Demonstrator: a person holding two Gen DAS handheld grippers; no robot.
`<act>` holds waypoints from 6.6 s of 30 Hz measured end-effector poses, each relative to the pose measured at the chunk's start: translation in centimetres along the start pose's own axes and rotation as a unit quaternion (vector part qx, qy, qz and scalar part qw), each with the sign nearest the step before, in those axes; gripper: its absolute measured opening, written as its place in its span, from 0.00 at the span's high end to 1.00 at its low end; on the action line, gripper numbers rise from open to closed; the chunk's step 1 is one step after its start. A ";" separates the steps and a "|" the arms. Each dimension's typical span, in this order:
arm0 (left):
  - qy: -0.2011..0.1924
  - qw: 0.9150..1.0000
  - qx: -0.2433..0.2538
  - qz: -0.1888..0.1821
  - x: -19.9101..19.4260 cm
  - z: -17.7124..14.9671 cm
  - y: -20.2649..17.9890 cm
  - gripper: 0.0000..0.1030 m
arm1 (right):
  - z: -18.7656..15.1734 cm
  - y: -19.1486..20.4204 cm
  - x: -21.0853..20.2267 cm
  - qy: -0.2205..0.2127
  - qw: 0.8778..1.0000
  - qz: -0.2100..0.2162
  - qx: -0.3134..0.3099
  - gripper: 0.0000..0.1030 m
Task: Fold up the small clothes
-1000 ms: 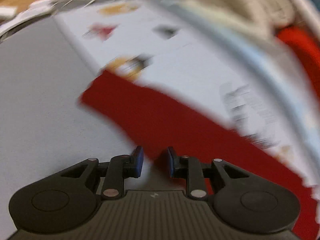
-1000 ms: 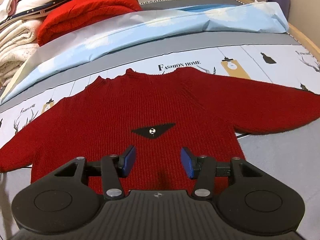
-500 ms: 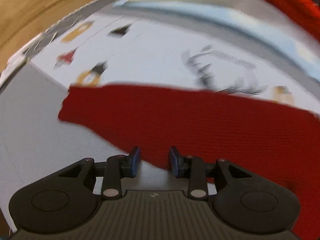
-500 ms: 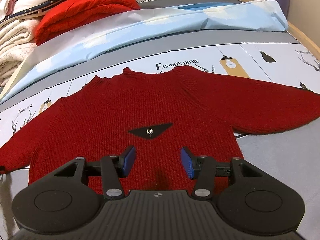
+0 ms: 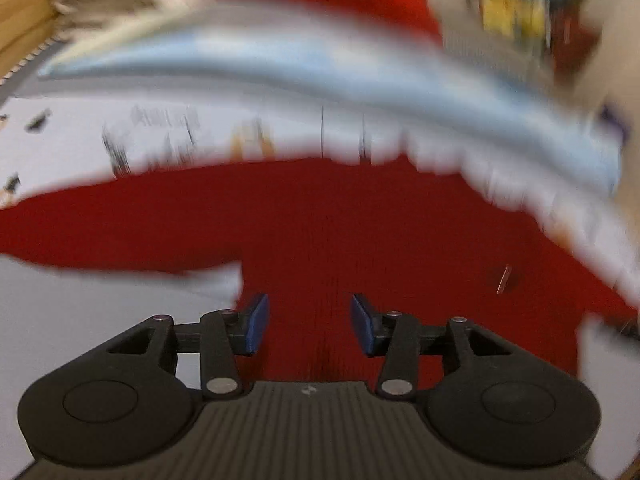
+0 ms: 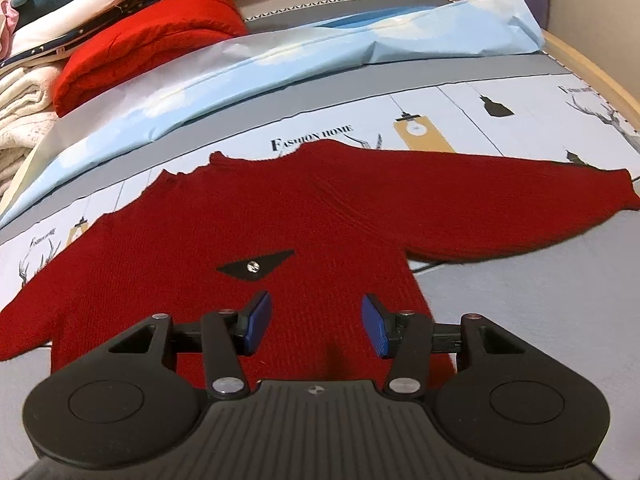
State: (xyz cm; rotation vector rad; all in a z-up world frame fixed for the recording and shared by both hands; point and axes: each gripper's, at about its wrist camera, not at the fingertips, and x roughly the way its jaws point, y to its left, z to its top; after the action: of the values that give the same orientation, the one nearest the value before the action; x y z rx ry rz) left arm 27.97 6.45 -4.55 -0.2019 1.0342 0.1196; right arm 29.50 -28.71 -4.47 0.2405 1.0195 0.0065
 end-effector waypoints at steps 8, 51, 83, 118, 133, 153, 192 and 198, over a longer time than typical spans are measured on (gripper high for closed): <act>0.032 0.996 0.082 0.002 4.5 -2.3 -4.7 0.53 | -1.4 -3.3 1.1 0.026 0.999 -0.029 -0.005 0.49; 0.064 0.997 0.048 -0.008 5.3 -1.1 -3.4 0.50 | 0.2 -28.4 10.2 -0.204 0.851 -0.102 0.473 0.89; 0.049 0.985 -0.162 -0.045 3.0 3.0 8.8 0.52 | -2.5 17.1 3.1 -0.043 0.960 0.125 -0.246 0.49; -0.155 0.985 -0.061 -0.039 3.8 6.6 4.2 0.99 | -1.4 -3.5 8.6 -0.103 0.891 0.032 0.442 0.87; -0.041 0.991 -0.099 -0.075 7.7 4.9 5.4 0.93 | 0.2 4.9 8.7 -0.043 0.975 0.019 0.219 0.64; -0.004 0.981 -0.195 -0.010 8.0 5.5 11.7 0.60 | 0.8 5.5 10.2 0.048 0.981 0.018 0.187 0.54; 0.026 0.918 -0.386 0.085 7.3 3.1 27.8 0.56 | -1.3 10.0 8.4 0.066 0.992 0.046 0.102 0.50; 0.020 0.898 -0.433 0.075 7.8 2.2 28.9 0.58 | -1.2 9.8 8.4 0.066 0.991 0.047 0.105 0.50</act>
State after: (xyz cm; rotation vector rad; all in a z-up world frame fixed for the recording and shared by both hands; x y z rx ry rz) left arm 28.19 35.09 -13.37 -0.9373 0.9788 0.7243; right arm 33.89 -17.92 -10.15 0.4851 1.1411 0.0012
